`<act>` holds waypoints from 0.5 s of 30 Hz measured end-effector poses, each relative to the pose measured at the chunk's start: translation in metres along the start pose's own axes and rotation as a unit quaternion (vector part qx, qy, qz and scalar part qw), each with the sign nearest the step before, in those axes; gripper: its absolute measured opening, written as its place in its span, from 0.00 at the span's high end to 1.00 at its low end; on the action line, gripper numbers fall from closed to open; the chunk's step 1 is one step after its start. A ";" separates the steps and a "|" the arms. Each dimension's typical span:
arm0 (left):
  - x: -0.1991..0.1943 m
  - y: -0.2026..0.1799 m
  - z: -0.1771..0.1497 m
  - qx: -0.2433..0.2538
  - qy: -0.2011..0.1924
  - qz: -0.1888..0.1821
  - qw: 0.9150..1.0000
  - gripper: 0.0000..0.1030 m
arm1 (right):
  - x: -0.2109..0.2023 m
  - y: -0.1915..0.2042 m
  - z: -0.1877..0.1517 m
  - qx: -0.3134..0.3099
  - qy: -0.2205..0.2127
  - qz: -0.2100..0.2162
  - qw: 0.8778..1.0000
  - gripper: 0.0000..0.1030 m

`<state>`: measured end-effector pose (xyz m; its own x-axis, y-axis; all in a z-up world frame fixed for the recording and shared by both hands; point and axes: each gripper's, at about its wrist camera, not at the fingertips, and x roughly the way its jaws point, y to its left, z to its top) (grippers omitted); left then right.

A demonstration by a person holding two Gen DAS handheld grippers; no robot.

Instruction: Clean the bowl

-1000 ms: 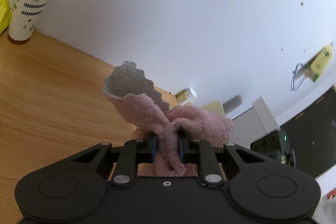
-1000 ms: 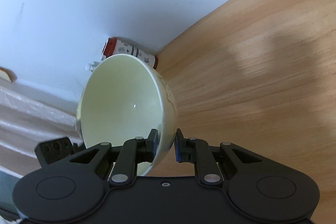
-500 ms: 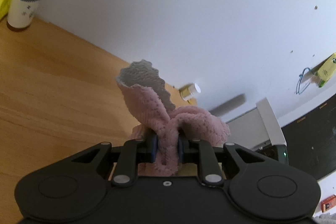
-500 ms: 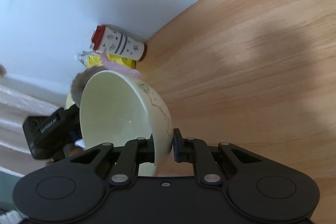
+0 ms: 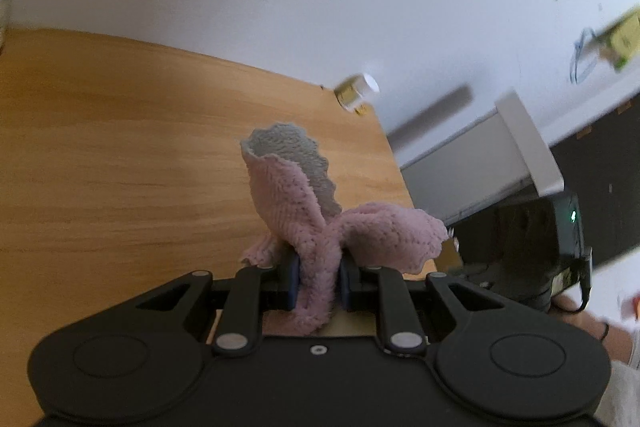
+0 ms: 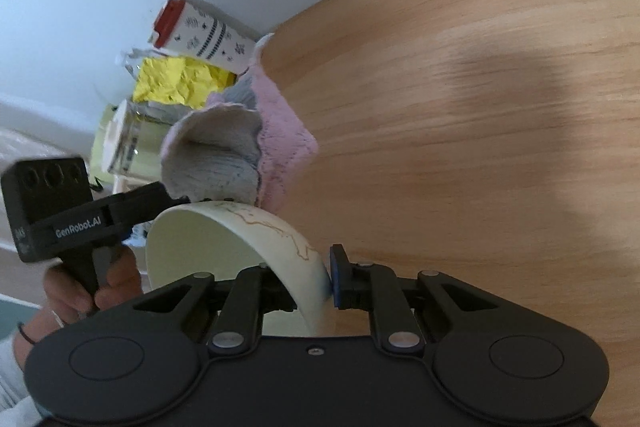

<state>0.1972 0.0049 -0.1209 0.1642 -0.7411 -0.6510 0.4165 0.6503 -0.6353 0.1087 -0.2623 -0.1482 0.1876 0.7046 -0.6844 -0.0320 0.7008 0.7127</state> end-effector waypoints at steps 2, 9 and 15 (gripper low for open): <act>0.009 -0.006 0.003 0.026 0.014 0.000 1.000 0.83 | 0.001 0.005 0.005 -0.019 0.007 -0.009 1.000 0.83; 0.030 -0.020 0.005 0.084 0.079 -0.001 0.993 0.83 | 0.005 0.019 0.016 -0.080 0.035 -0.046 0.995 0.82; 0.040 -0.014 0.001 0.056 0.109 -0.010 0.992 0.83 | 0.011 0.025 0.012 -0.108 0.048 -0.071 0.990 0.82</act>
<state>0.1987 -0.0342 -0.1374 -0.0379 -0.6912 -0.7217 0.5159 0.6050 -0.6065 0.1221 -0.2382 -0.1359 0.1114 0.5981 -0.7937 -0.2235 0.7932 0.5664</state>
